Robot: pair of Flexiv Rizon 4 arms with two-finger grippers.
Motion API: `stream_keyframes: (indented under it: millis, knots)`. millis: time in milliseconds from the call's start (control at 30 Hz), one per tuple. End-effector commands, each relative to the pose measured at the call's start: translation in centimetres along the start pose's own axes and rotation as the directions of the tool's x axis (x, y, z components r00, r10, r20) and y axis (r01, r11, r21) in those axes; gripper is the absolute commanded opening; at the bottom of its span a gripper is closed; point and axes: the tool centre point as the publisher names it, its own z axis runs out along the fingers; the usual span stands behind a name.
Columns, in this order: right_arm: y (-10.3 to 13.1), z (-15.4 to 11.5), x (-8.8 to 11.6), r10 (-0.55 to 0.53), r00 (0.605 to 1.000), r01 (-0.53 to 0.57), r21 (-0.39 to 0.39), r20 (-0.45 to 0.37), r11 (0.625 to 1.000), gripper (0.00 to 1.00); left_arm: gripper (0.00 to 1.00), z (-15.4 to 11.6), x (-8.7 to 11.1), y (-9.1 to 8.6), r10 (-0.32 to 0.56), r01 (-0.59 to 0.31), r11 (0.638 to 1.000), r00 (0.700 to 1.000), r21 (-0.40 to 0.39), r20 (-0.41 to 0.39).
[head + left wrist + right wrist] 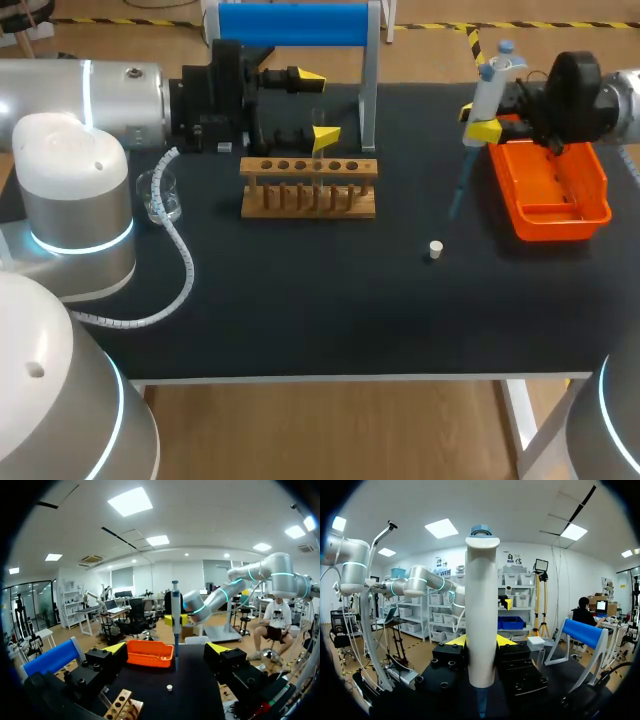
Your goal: Invert the test tube, pick up the pipette, mount the tip to pipette, aspirate from beaker and dispense into the tube, eject the tip, return the pipette, and cap with the stopper.
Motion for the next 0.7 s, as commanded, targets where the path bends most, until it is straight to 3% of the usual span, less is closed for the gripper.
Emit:
stream_keyframes:
  millis: [33,400,700]
  knots:
    - [0.1,-0.1,0.1,0.000,1.000,0.000,0.003,0.000,1.000,0.00,1.00,-0.1,0.0,0.1,0.002,-0.002,1.000,1.000,0.004,0.000]
    - [0.1,-0.1,0.1,0.000,1.000,0.000,0.003,0.000,1.000,0.00,1.00,-0.1,0.0,0.1,0.002,-0.002,1.000,1.000,0.004,0.000]
    - [2.1,-5.5,0.9,-0.010,1.000,0.010,-0.013,0.025,1.000,0.00,1.00,-0.1,0.0,0.1,0.002,-0.002,1.000,1.000,0.004,0.000]
